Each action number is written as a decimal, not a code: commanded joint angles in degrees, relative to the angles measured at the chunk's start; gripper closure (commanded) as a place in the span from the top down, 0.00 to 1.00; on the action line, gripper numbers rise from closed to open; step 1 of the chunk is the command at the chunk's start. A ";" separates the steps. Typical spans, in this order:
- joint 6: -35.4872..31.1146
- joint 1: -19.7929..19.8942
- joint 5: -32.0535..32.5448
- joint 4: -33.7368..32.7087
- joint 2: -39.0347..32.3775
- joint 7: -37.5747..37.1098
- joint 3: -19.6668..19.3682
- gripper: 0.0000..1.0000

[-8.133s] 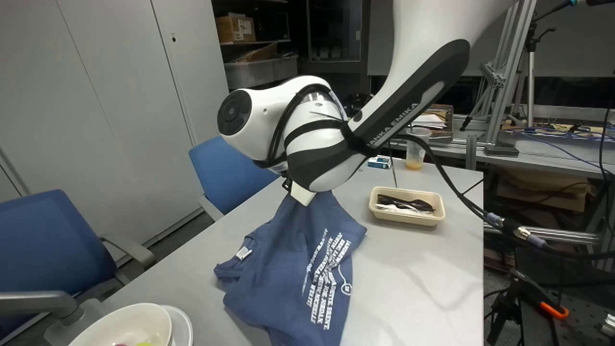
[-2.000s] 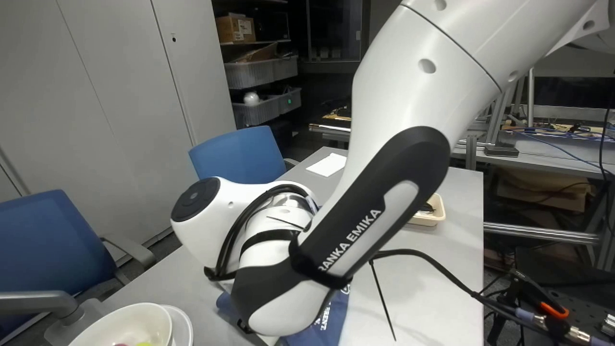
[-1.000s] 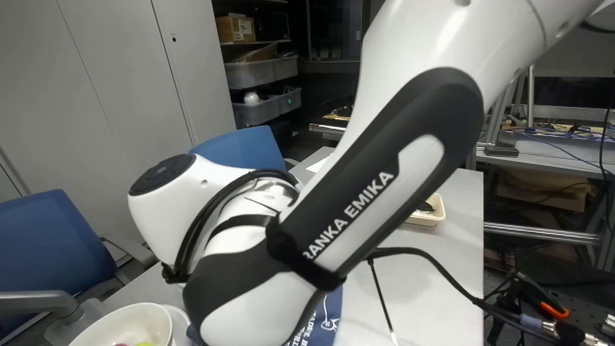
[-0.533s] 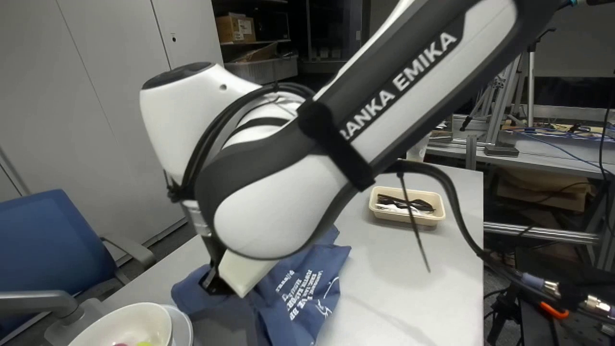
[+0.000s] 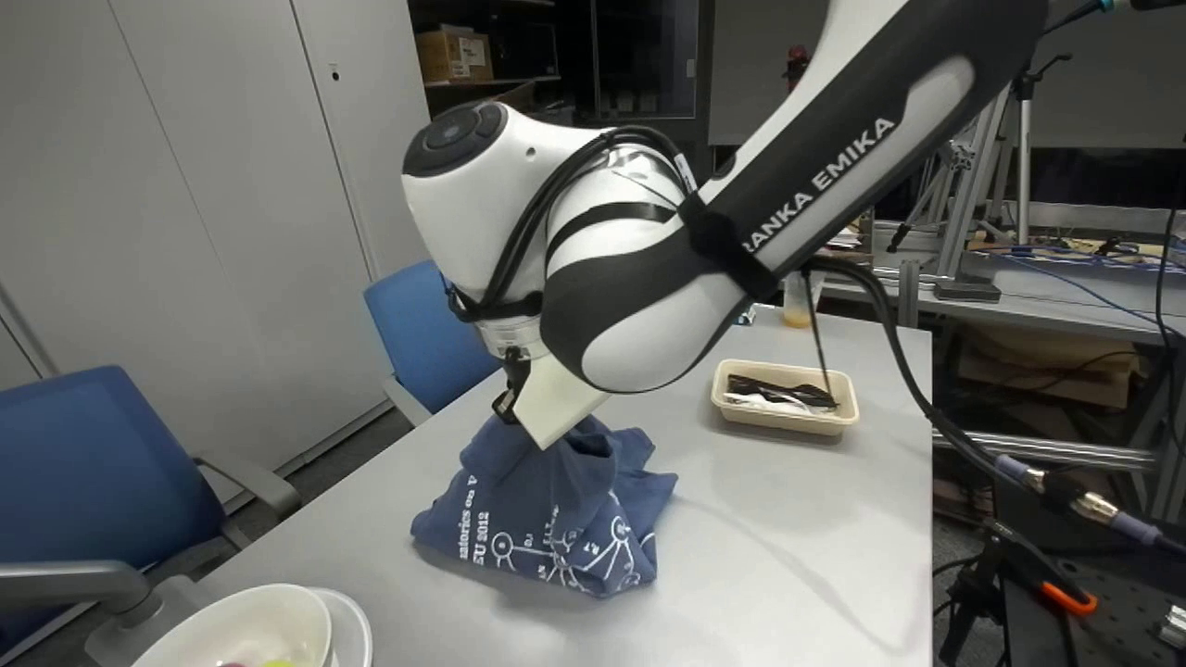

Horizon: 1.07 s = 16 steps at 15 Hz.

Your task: Fold up the blue T Shirt on the table.

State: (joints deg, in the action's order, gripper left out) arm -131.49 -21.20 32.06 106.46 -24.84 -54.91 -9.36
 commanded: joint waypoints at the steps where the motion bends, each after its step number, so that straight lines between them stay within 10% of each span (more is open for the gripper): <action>1: 3.16 1.27 5.72 -2.01 -2.60 -6.43 -0.62 0.33; 10: 10.95 2.26 12.62 -0.87 -1.90 -16.15 2.42 0.95; 16: 10.43 2.92 11.16 3.61 3.60 -15.86 7.12 1.00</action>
State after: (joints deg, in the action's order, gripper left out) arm -121.06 -19.44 42.86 106.17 -25.88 -70.05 -5.08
